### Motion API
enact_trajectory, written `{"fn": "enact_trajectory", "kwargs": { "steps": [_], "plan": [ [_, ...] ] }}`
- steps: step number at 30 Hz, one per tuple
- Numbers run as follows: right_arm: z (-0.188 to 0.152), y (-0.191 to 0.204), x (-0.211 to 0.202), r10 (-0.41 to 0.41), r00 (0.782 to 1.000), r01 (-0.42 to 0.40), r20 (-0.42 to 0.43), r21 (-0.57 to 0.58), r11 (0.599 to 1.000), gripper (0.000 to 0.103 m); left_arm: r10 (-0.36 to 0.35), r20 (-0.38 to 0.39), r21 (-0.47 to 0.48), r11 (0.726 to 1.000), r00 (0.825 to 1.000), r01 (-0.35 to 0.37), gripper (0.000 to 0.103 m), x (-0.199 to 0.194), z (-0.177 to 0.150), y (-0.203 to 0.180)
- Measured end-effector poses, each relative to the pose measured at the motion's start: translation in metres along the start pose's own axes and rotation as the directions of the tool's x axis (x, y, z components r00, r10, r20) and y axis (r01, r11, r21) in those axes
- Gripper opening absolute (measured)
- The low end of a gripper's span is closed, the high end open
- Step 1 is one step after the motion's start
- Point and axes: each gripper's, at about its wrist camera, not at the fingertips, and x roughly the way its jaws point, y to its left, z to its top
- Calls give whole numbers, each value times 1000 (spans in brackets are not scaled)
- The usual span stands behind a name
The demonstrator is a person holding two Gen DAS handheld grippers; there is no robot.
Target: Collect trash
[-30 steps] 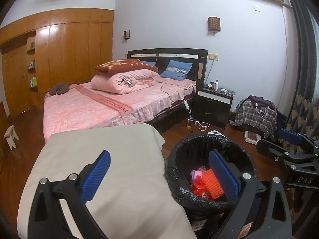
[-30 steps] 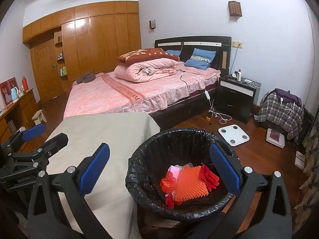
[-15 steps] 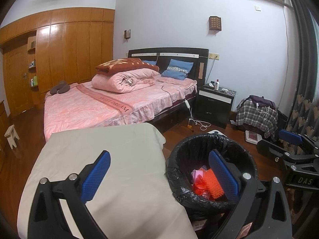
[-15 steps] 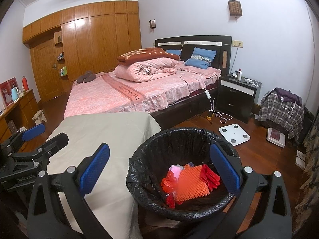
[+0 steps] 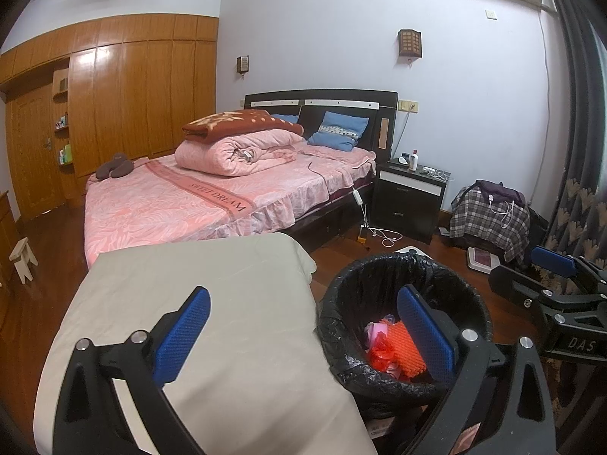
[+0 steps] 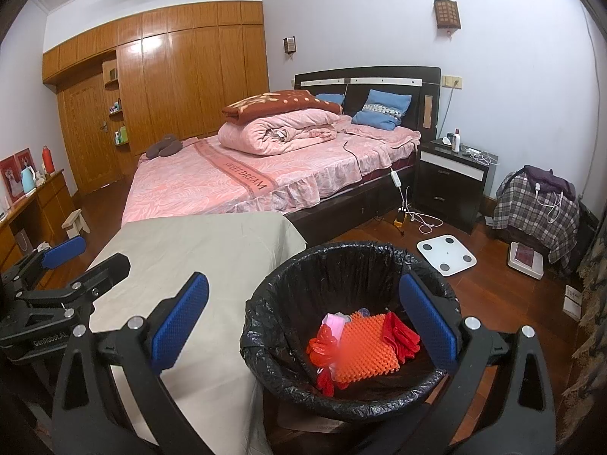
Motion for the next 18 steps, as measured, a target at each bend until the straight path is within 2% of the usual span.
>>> {"fn": "enact_trajectory", "kwargs": {
  "steps": [18],
  "plan": [
    [0, 1, -1, 0, 1000, 0, 0, 1, 1000, 98, 0, -1, 0, 1000, 1000, 0, 97, 0, 1, 0]
  ]
}}
